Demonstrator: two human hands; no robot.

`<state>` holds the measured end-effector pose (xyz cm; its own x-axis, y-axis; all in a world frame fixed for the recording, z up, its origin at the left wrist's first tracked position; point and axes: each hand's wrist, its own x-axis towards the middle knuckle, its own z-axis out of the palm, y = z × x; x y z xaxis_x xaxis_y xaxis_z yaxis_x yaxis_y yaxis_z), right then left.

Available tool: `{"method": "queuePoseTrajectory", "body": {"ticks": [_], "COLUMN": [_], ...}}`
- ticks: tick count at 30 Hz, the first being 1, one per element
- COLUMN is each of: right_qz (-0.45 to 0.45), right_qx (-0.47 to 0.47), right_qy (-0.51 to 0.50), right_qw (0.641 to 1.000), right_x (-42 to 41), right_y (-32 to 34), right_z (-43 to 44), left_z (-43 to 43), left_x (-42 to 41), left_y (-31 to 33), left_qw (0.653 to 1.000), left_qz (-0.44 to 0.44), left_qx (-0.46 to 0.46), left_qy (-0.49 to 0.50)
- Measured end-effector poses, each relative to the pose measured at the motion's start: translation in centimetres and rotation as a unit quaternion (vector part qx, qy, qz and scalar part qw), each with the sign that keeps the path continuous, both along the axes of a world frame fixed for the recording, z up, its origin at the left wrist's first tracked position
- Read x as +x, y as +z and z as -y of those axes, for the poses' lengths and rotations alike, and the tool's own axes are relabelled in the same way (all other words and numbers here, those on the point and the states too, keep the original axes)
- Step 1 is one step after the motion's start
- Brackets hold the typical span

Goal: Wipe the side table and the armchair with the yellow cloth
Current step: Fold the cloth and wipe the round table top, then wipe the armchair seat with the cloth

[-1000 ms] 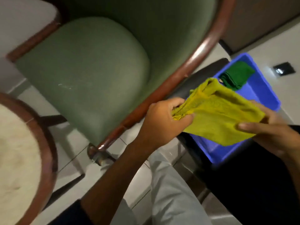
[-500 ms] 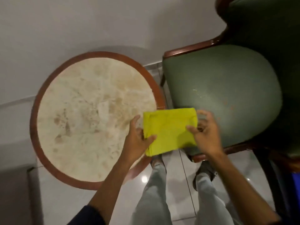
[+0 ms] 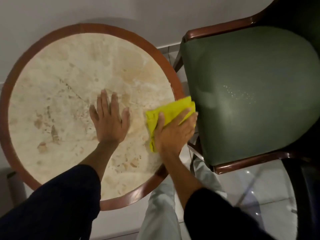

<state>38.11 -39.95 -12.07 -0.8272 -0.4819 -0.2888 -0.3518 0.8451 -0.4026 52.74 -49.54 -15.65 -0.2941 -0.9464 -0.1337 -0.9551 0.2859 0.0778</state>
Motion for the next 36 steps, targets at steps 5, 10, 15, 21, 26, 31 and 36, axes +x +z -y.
{"method": "queuePoseTrajectory", "body": {"ticks": [5, 10, 15, 21, 26, 31, 36], "right_qz": [-0.096, -0.11, -0.106, 0.128, 0.081, -0.081, -0.099], "right_qx": [-0.003, 0.006, -0.006, -0.159, -0.264, -0.236, -0.021], "right_qy": [0.192, 0.305, 0.209, 0.042, -0.014, -0.058, -0.132], "right_qw": [0.977, 0.946, 0.972, 0.978, 0.961, 0.967, 0.986], "right_x": [-5.5, -7.8, -5.2, -5.9, -11.1, -22.5, -29.0], "right_y": [-1.1, -1.5, -1.4, -0.8, 3.4, 6.1, 1.2], "right_z": [8.4, 11.5, 3.8, -3.9, -3.3, -8.1, -12.1], "left_z": [0.1, 0.0, 0.1, 0.4, 0.9, 1.4, 1.0], "left_x": [0.2, 0.2, 0.1, -1.4, -8.3, -17.7, -19.6], "left_y": [-0.1, 0.1, 0.2, 1.1, 2.9, 3.5, 0.9], "left_qw": [0.999, 0.999, 1.0, 0.999, 0.988, 0.968, 0.972], "left_qz": [-0.032, -0.039, -0.029, 0.006, -0.053, -0.07, -0.013], "left_qx": [-0.008, -0.003, 0.003, -0.044, -0.052, 0.017, 0.02], "left_qy": [0.011, 0.01, 0.005, -0.02, -0.134, -0.241, -0.232]}}
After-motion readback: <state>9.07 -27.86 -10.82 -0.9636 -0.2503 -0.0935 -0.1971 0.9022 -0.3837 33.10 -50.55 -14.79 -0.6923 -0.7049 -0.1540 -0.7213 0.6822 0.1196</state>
